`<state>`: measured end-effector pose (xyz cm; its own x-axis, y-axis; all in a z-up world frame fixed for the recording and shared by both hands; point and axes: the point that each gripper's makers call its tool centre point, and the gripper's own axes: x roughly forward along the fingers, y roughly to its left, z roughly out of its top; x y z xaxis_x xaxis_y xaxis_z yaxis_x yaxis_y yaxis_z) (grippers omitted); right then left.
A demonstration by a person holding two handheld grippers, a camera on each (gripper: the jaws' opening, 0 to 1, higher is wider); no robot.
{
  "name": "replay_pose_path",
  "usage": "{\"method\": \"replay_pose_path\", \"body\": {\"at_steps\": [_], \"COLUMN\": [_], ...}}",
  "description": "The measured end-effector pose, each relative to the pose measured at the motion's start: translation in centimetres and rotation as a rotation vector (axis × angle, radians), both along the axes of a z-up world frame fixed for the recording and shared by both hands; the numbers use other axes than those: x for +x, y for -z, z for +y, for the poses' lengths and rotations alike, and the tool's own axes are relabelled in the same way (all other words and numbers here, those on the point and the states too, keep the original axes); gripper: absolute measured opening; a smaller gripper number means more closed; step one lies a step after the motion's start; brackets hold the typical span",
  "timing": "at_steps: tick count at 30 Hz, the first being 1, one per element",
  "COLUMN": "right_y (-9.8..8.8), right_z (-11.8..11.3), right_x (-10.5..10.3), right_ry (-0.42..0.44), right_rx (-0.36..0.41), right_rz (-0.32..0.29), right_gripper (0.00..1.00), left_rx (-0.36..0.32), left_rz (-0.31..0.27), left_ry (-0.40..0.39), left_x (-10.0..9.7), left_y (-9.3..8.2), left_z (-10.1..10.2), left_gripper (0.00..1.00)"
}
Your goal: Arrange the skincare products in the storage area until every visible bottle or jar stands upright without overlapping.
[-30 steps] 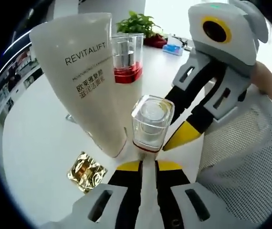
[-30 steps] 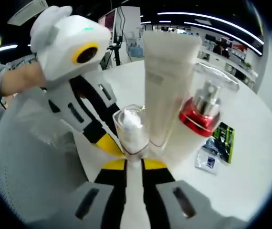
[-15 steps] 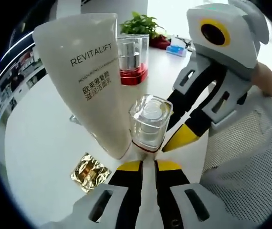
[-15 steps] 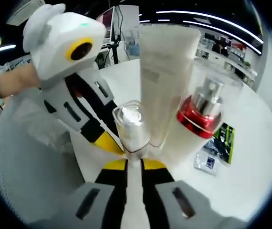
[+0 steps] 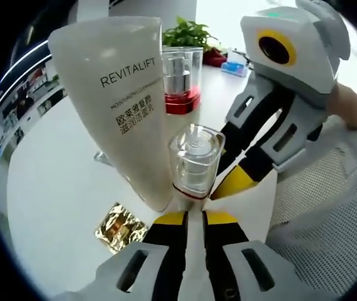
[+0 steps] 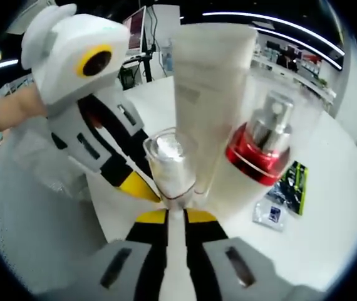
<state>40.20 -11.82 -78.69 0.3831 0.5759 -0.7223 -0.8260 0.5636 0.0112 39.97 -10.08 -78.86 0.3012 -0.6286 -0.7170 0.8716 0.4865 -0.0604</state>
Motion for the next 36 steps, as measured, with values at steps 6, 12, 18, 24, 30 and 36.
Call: {"method": "replay_pose_path", "body": {"at_steps": [6,12,18,24,30,36], "right_y": [0.1,0.21,0.31,0.38,0.26,-0.07], "right_z": [-0.01,-0.06,-0.09,-0.15,-0.24,-0.59], "right_x": [0.14,0.34,0.41,0.47,0.34,0.21], "right_ry": [0.002,0.004,0.007,0.011,0.009,0.013], "right_rx": [0.0,-0.004,-0.003,-0.003,0.001,0.001], "right_rz": [0.002,0.0,0.003,0.004,0.003,-0.004], "right_gripper": [0.1,0.09,0.09,0.1,0.1,0.09], "left_rx": [-0.004,-0.004,-0.003,0.0,0.001,-0.016], "left_rz": [-0.003,-0.004,-0.005,-0.008,-0.005,-0.009], "left_ry": [-0.007,-0.004,-0.008,-0.012,-0.013,-0.02], "left_x": [0.14,0.1,0.16,0.18,0.11,0.07], "left_y": [0.1,0.11,0.21,0.35,0.24,-0.46], "left_z": [0.02,0.0,0.01,0.08,0.33,0.44], "left_gripper": [0.04,0.03,0.03,0.02,0.03,0.03]}}
